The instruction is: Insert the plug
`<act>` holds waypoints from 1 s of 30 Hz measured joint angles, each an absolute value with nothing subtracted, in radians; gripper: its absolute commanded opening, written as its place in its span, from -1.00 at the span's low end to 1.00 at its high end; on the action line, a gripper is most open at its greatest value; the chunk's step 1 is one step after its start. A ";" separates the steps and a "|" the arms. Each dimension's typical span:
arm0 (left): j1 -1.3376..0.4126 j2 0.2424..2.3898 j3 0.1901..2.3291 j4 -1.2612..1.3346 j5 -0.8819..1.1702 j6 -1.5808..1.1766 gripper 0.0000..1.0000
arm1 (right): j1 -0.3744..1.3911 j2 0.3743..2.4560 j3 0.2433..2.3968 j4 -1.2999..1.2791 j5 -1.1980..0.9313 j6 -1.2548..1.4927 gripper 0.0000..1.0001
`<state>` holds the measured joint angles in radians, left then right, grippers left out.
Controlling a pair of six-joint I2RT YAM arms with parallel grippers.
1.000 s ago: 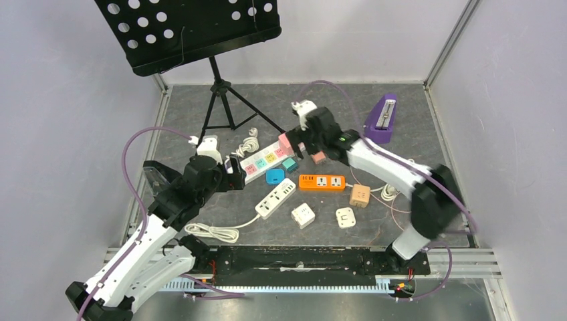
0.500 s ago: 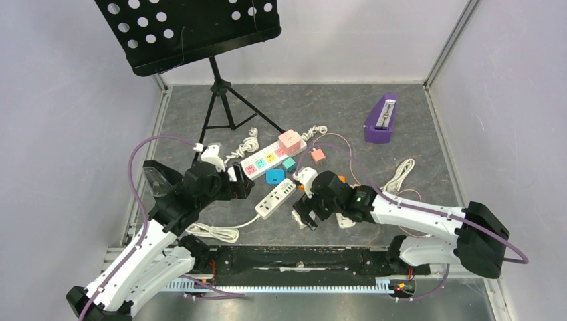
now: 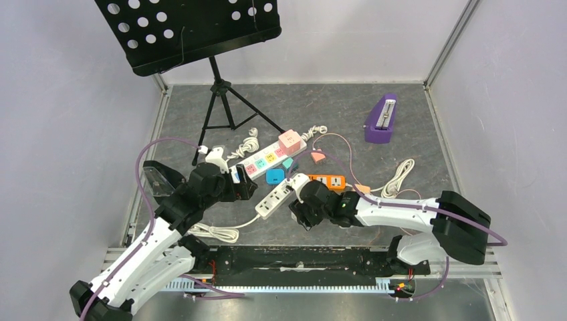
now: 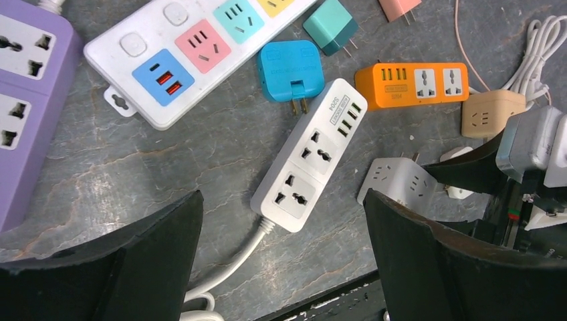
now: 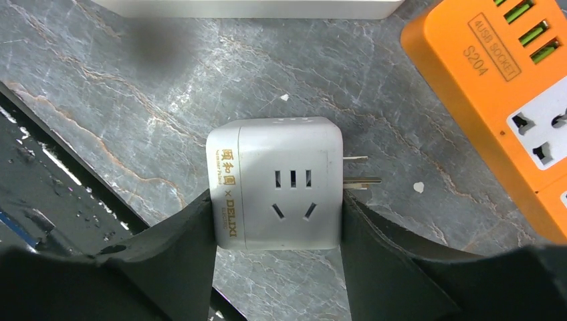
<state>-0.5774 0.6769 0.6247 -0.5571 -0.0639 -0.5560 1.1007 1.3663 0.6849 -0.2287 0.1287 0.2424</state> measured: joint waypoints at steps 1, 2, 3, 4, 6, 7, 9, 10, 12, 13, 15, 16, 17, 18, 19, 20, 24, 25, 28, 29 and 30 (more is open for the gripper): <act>-0.577 0.679 0.621 -0.550 -0.058 -0.556 0.88 | 1.101 1.366 0.685 -0.225 0.131 0.244 -0.25; -0.577 0.684 0.618 -0.541 -0.049 -0.556 0.87 | 1.100 1.366 0.685 -0.223 0.132 0.244 -0.30; -0.577 0.689 0.616 -0.532 -0.042 -0.556 0.86 | 1.097 1.366 0.685 -0.223 0.130 0.244 -0.34; -0.577 0.696 0.614 -0.514 -0.029 -0.556 0.85 | 1.088 1.365 0.685 -0.221 0.118 0.243 -0.36; -0.577 0.716 0.614 -0.472 0.003 -0.555 0.83 | 1.058 1.358 0.685 -0.220 0.080 0.239 -0.37; -0.577 0.727 0.614 -0.447 0.019 -0.554 0.81 | 1.031 1.351 0.685 -0.219 0.048 0.236 -0.37; -0.577 0.753 0.614 -0.395 0.059 -0.553 0.78 | 0.955 1.332 0.685 -0.214 -0.034 0.236 -0.38; -0.577 0.768 0.616 -0.372 0.078 -0.549 0.77 | 0.923 1.325 0.685 -0.209 -0.063 0.236 -0.38; -0.579 0.802 0.627 -0.337 0.115 -0.529 0.77 | 0.849 1.316 0.693 -0.198 -0.147 0.241 -0.38; -0.581 0.816 0.635 -0.318 0.133 -0.518 0.77 | 0.815 1.314 0.702 -0.196 -0.192 0.245 -0.38; -0.590 0.833 0.647 -0.274 0.173 -0.486 0.77 | 0.774 1.313 0.726 -0.191 -0.274 0.254 -0.38; -0.596 0.836 0.653 -0.256 0.193 -0.468 0.77 | 0.762 1.312 0.736 -0.188 -0.309 0.257 -0.38; -0.603 0.841 0.663 -0.236 0.216 -0.439 0.77 | 0.752 1.309 0.749 -0.183 -0.353 0.261 -0.38; -0.610 0.843 0.667 -0.228 0.223 -0.429 0.77 | 0.747 1.305 0.756 -0.176 -0.387 0.262 -0.37; -0.619 0.850 0.678 -0.218 0.245 -0.403 0.77 | 0.741 1.297 0.764 -0.169 -0.434 0.262 -0.36; -0.624 0.855 0.685 -0.210 0.257 -0.387 0.77 | 0.737 1.288 0.766 -0.165 -0.469 0.257 -0.36; -0.629 0.889 0.720 -0.209 0.328 -0.356 0.77 | 0.733 1.252 0.767 -0.158 -0.614 0.198 -0.39; -0.630 0.899 0.729 -0.215 0.351 -0.359 0.77 | 0.734 1.245 0.767 -0.158 -0.641 0.177 -0.39; -0.630 0.918 0.753 -0.239 0.396 -0.420 0.77 | 0.735 1.229 0.767 -0.159 -0.694 0.102 -0.40; -0.630 0.920 0.756 -0.244 0.407 -0.448 0.77 | 0.735 1.222 0.767 -0.159 -0.704 0.075 -0.40; -0.630 0.923 0.759 -0.249 0.424 -0.489 0.77 | 0.735 1.214 0.767 -0.159 -0.708 0.041 -0.40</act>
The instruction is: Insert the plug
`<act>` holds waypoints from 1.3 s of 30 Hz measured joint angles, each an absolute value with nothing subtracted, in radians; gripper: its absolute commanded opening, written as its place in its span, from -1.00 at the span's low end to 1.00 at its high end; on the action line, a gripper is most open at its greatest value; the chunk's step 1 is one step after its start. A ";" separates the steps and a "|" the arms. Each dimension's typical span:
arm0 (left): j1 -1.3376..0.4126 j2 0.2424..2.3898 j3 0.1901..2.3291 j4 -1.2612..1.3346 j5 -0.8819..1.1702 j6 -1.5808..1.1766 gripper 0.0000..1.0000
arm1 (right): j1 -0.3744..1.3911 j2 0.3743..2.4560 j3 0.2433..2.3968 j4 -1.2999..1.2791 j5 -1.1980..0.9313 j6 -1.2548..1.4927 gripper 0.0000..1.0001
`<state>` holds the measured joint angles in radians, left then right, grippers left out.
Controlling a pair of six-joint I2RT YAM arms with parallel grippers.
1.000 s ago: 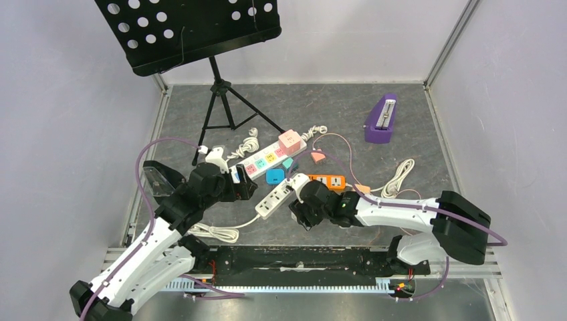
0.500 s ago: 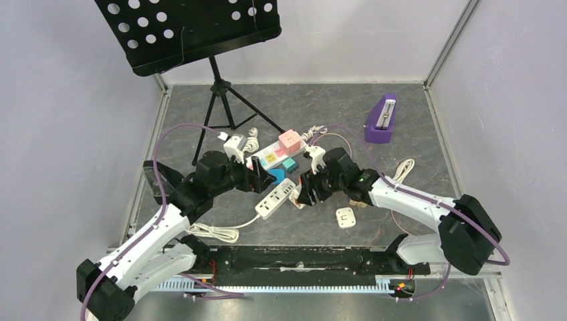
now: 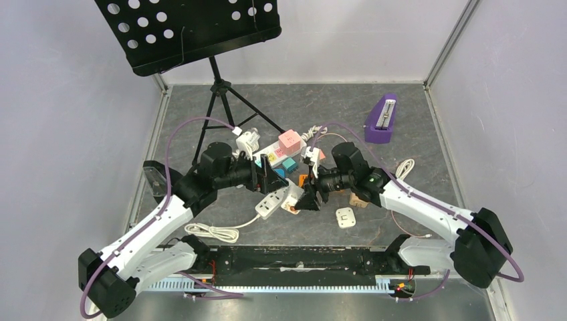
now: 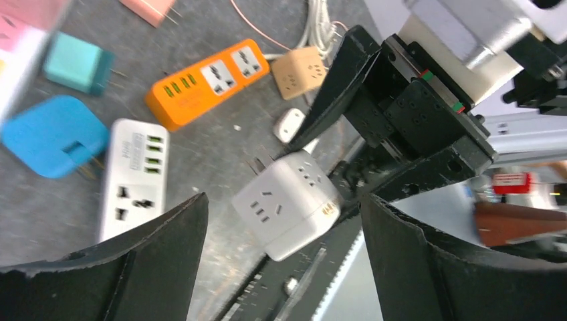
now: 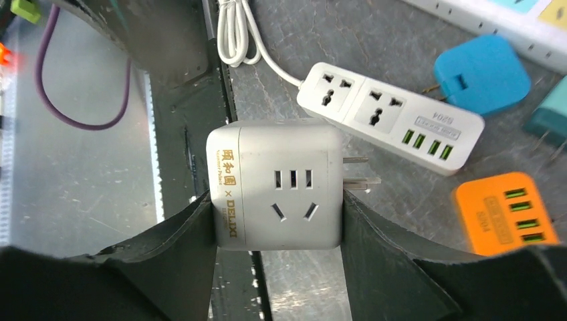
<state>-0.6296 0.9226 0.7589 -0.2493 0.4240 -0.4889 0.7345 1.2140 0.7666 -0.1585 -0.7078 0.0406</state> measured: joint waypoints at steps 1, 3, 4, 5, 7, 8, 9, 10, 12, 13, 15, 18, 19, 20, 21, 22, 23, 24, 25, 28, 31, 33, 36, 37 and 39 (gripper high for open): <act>-0.630 0.924 0.760 -0.253 0.437 -0.531 0.78 | 0.735 1.206 0.767 -0.159 -0.711 0.012 -0.40; -0.630 0.929 0.760 -0.261 0.461 -0.615 0.78 | 0.735 1.195 0.774 -0.159 -0.715 -0.049 -0.40; -0.630 0.932 0.760 -0.263 0.472 -0.653 0.79 | 0.735 1.194 0.783 -0.159 -0.715 -0.074 -0.40; -0.630 0.935 0.760 -0.263 0.479 -0.686 0.80 | 0.735 1.194 0.801 -0.159 -0.718 -0.111 -0.40; -0.630 0.940 0.760 -0.260 0.493 -0.766 0.81 | 0.735 1.194 0.820 -0.157 -0.722 -0.146 -0.41; -0.630 0.942 0.760 -0.255 0.500 -0.801 0.81 | 0.735 1.194 0.837 -0.156 -0.730 -0.175 -0.41; -0.630 0.944 0.760 -0.248 0.505 -0.835 0.82 | 0.736 1.195 0.849 -0.152 -0.735 -0.195 -0.41; -0.630 0.948 0.759 -0.241 0.506 -0.864 0.82 | 0.736 1.195 0.864 -0.152 -0.739 -0.217 -0.41; -0.625 0.962 0.754 -0.224 0.508 -0.915 0.82 | 0.737 1.200 0.891 -0.154 -0.742 -0.258 -0.42; -0.624 0.970 0.751 -0.216 0.508 -0.933 0.82 | 0.738 1.207 0.906 -0.155 -0.746 -0.278 -0.43; -0.623 0.991 0.743 -0.203 0.508 -0.972 0.82 | 0.743 1.224 0.926 -0.174 -0.746 -0.311 -0.43; -0.622 1.010 0.721 -0.190 0.508 -1.008 0.82 | 0.750 1.256 0.949 -0.214 -0.748 -0.350 -0.49; -0.622 1.013 0.714 -0.185 0.508 -1.021 0.82 | 0.752 1.264 0.952 -0.224 -0.747 -0.360 -0.51; -0.621 1.015 0.707 -0.181 0.508 -1.031 0.82 | 0.754 1.272 0.956 -0.231 -0.747 -0.366 -0.54; -0.621 1.016 0.700 -0.177 0.507 -1.040 0.82 | 0.756 1.278 0.960 -0.239 -0.747 -0.371 -0.58; -0.621 1.016 0.696 -0.175 0.506 -1.047 0.82 | 0.757 1.282 0.962 -0.244 -0.747 -0.373 -0.61; -0.621 1.016 0.694 -0.174 0.505 -1.052 0.82 | 0.757 1.284 0.964 -0.249 -0.747 -0.376 -0.63; -0.621 1.016 0.694 -0.175 0.503 -1.055 0.82 | 0.758 1.285 0.965 -0.250 -0.747 -0.377 -0.65; -0.621 1.016 0.694 -0.175 0.500 -1.055 0.82 | 0.758 1.285 0.967 -0.250 -0.746 -0.378 -0.65; -0.622 1.010 0.694 -0.179 0.502 -1.054 0.81 | 0.760 1.285 0.978 -0.243 -0.747 -0.376 -0.68; -0.624 1.002 0.698 -0.187 0.508 -1.053 0.81 | 0.765 1.281 0.994 -0.210 -0.749 -0.366 -0.69; -0.624 0.992 0.704 -0.186 0.510 -1.053 0.82 | 0.768 1.270 0.994 -0.186 -0.751 -0.357 -0.69; -0.624 0.967 0.707 -0.160 0.529 -1.071 0.79 | 0.769 1.242 0.992 -0.147 -0.765 -0.339 -0.70; -0.624 0.957 0.707 -0.145 0.535 -1.085 0.72 | 0.769 1.232 0.992 -0.126 -0.770 -0.332 -0.70; -0.624 0.939 0.705 -0.106 0.553 -1.130 0.51 | 0.769 1.218 0.992 -0.084 -0.775 -0.326 -0.70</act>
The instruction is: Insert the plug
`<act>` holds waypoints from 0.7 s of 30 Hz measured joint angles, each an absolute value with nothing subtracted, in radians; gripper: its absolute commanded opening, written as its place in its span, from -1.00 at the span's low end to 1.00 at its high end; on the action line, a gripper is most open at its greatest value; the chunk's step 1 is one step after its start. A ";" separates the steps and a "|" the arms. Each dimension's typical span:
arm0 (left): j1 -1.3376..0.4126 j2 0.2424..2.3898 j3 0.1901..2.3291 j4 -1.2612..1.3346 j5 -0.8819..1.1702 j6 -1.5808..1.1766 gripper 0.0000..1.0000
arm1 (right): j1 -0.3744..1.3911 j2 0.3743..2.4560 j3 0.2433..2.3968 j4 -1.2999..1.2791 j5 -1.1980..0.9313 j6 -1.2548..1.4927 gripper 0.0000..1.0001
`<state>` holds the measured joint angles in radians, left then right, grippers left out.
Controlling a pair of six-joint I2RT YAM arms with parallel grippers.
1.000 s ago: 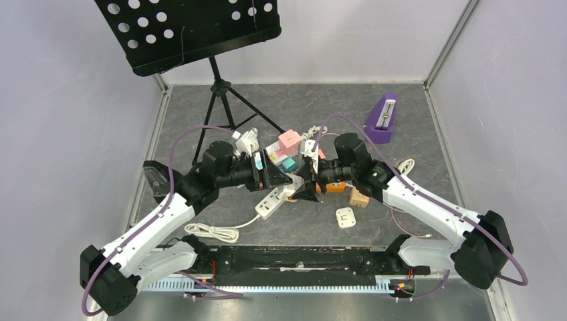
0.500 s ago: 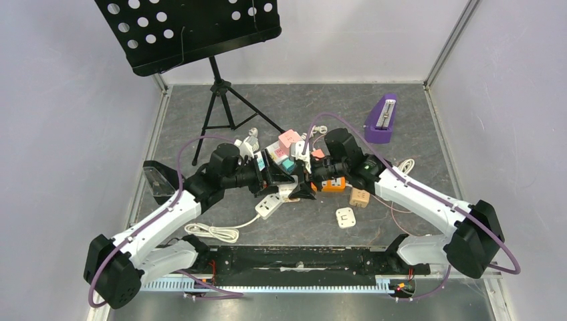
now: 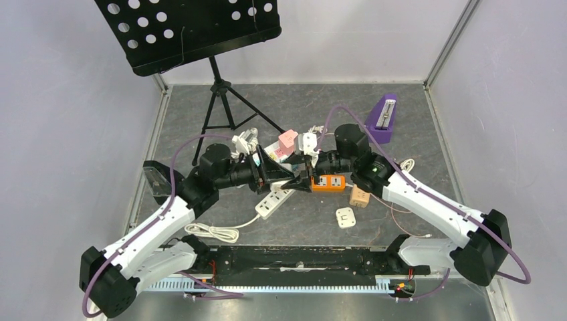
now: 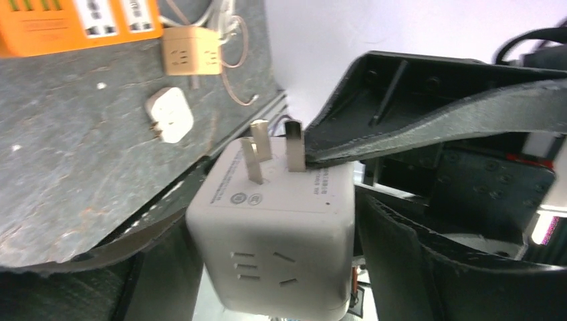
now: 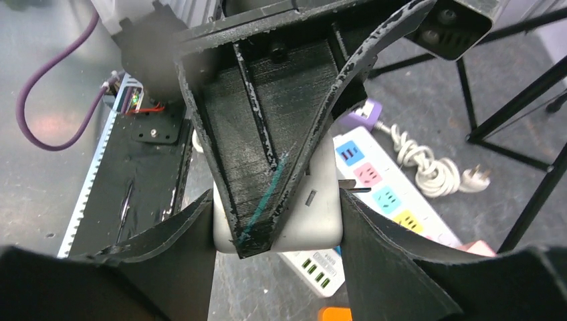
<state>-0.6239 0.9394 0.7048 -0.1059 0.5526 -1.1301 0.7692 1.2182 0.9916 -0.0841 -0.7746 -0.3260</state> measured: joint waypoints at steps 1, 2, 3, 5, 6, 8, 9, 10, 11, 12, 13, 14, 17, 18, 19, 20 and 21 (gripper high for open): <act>-0.624 0.931 0.701 -0.078 0.561 -1.156 0.33 | 0.769 1.215 0.992 -0.065 -0.778 -0.324 -0.69; -0.624 0.924 0.696 -0.051 0.567 -1.180 0.17 | 0.769 1.214 0.992 -0.052 -0.781 -0.321 -0.68; -0.622 0.918 0.690 -0.040 0.567 -1.204 -0.01 | 0.769 1.214 0.992 -0.033 -0.792 -0.320 -0.66; -0.616 0.915 0.679 -0.014 0.566 -1.247 -0.46 | 0.767 1.213 0.992 -0.020 -0.794 -0.316 -0.33; -0.616 0.915 0.676 -0.007 0.566 -1.257 -0.73 | 0.765 1.213 0.992 -0.016 -0.794 -0.313 -0.09; -0.615 0.915 0.669 0.012 0.568 -1.274 -0.96 | 0.763 1.212 0.992 -0.013 -0.787 -0.289 0.49; -0.615 0.915 0.667 0.019 0.567 -1.284 -0.96 | 0.763 1.211 0.991 -0.008 -0.778 -0.274 0.68; -0.615 0.915 0.665 0.028 0.562 -1.298 -0.96 | 0.764 1.208 0.986 0.002 -0.762 -0.255 0.79; -0.615 0.915 0.664 0.039 0.559 -1.312 -0.96 | 0.765 1.203 0.976 0.027 -0.735 -0.233 0.86; -0.618 0.915 0.664 0.051 0.556 -1.325 -0.96 | 0.768 1.193 0.960 0.056 -0.703 -0.207 0.91; -0.620 0.914 0.664 0.063 0.551 -1.336 -0.96 | 0.770 1.177 0.936 0.095 -0.669 -0.180 0.93; -0.623 0.911 0.664 0.075 0.537 -1.350 -0.95 | 0.772 1.153 0.897 0.148 -0.631 -0.146 0.94; -0.625 0.888 0.664 0.092 0.470 -1.393 -0.96 | 0.787 1.073 0.782 0.284 -0.510 -0.051 0.93; -0.625 0.879 0.664 0.094 0.447 -1.408 -0.96 | 0.804 1.053 0.752 0.322 -0.457 -0.031 0.93; -0.625 0.867 0.664 0.100 0.411 -1.427 -0.96 | 0.841 1.032 0.718 0.370 -0.379 -0.018 0.92; -0.625 0.860 0.664 0.104 0.392 -1.435 -0.96 | 0.883 1.019 0.693 0.411 -0.318 -0.014 0.90; -0.625 0.852 0.664 0.108 0.363 -1.444 -0.96 | 0.925 1.013 0.674 0.447 -0.258 -0.011 0.89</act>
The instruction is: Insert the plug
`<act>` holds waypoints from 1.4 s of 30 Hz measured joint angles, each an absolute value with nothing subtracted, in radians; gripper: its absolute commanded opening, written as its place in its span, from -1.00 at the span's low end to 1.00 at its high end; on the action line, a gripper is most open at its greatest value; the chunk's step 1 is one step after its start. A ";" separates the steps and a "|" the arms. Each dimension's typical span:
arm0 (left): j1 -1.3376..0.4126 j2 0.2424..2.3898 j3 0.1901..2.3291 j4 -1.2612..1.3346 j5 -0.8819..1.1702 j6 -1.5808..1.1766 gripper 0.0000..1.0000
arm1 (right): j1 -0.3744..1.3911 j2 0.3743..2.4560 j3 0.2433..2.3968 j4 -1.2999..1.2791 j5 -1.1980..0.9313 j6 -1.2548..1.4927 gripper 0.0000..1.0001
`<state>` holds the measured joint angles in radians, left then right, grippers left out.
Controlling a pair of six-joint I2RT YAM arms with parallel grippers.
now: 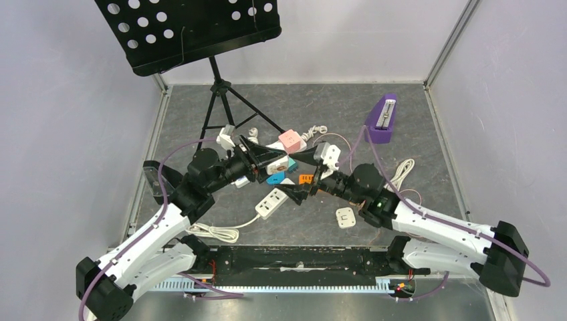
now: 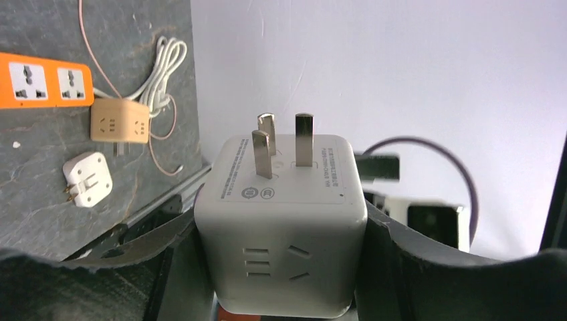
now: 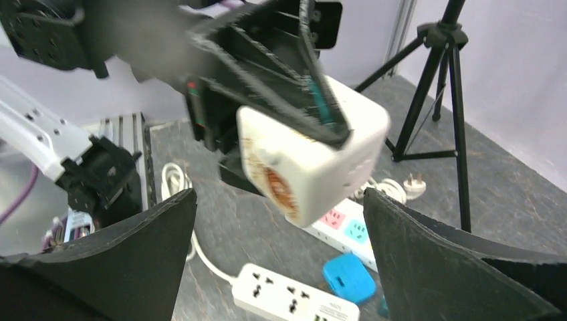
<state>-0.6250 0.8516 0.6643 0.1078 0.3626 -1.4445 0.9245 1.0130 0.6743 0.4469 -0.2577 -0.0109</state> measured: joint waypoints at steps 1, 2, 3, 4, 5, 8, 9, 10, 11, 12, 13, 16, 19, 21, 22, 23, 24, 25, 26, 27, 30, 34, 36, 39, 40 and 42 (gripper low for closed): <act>-0.625 0.844 0.664 0.110 0.332 -1.459 -0.96 | 0.971 1.012 0.656 0.493 -0.192 -0.007 0.89; -0.625 0.842 0.664 0.111 0.313 -1.468 -0.95 | 0.999 1.013 0.647 0.523 -0.148 -0.007 0.87; -0.625 0.841 0.664 0.112 0.297 -1.478 -0.96 | 1.023 1.016 0.637 0.556 -0.096 -0.004 0.86; -0.625 0.841 0.664 0.111 0.279 -1.488 -0.95 | 1.039 1.020 0.631 0.588 -0.049 -0.002 0.84; -0.625 0.842 0.664 0.107 0.259 -1.502 -0.95 | 1.056 1.028 0.627 0.624 0.002 0.000 0.84; -0.625 0.844 0.666 0.105 0.216 -1.517 -0.95 | 1.103 1.073 0.626 0.725 0.140 -0.007 0.78; -0.625 0.846 0.669 0.105 0.208 -1.521 -0.96 | 1.121 1.093 0.626 0.759 0.179 -0.012 0.77; -0.625 0.846 0.671 0.103 0.202 -1.523 -0.96 | 1.132 1.110 0.626 0.776 0.206 -0.015 0.76; -0.625 0.848 0.674 0.103 0.196 -1.526 -0.96 | 1.147 1.132 0.628 0.796 0.236 -0.019 0.76; -0.625 0.848 0.677 0.104 0.187 -1.527 -0.96 | 1.162 1.159 0.635 0.809 0.270 -0.023 0.77; -0.625 0.848 0.679 0.104 0.183 -1.527 -0.96 | 1.174 1.184 0.643 0.818 0.295 -0.028 0.77; -0.625 0.848 0.682 0.104 0.176 -1.528 -0.96 | 1.209 1.259 0.665 0.861 0.377 -0.051 0.81; -0.625 0.848 0.683 0.102 0.175 -1.528 -0.95 | 1.236 1.322 0.685 0.918 0.452 -0.081 0.81; -0.625 0.846 0.683 0.100 0.173 -1.529 -0.96 | 1.247 1.361 0.697 0.970 0.492 -0.101 0.78; -0.625 0.844 0.683 0.099 0.173 -1.529 -0.95 | 1.250 1.383 0.705 1.002 0.514 -0.115 0.75; -0.625 0.841 0.683 0.098 0.174 -1.529 -0.95 | 1.255 1.393 0.709 1.017 0.523 -0.119 0.72; -0.625 0.836 0.683 0.097 0.170 -1.529 -0.95 | 1.261 1.411 0.716 1.045 0.540 -0.133 0.65; -0.624 0.829 0.683 0.097 0.163 -1.529 -0.95 | 1.264 1.423 0.722 1.066 0.553 -0.142 0.56; -0.623 0.823 0.683 0.096 0.160 -1.530 -0.94 | 1.269 1.438 0.728 1.092 0.567 -0.153 0.46; -0.624 0.814 0.683 0.093 0.158 -1.529 -0.89 | 1.272 1.450 0.736 1.111 0.581 -0.162 0.37; -0.621 0.793 0.683 0.101 0.134 -1.529 -0.76 | 1.282 1.477 0.762 1.157 0.617 -0.162 0.26; -0.619 0.773 0.683 0.099 0.127 -1.531 -0.69 | 1.289 1.486 0.776 1.174 0.632 -0.184 0.49; -0.619 0.768 0.683 0.095 0.132 -1.531 -0.69 | 1.289 1.493 0.790 1.174 0.639 -0.193 0.63; -0.626 0.758 0.680 0.075 0.141 -1.532 -0.77 | 1.284 1.503 0.808 1.176 0.653 -0.204 0.68; -0.626 0.756 0.680 0.069 0.142 -1.532 -0.78 | 1.285 1.505 0.810 1.177 0.656 -0.208 0.59; -0.626 0.752 0.680 0.059 0.141 -1.532 -0.78 | 1.285 1.507 0.811 1.177 0.655 -0.212 0.36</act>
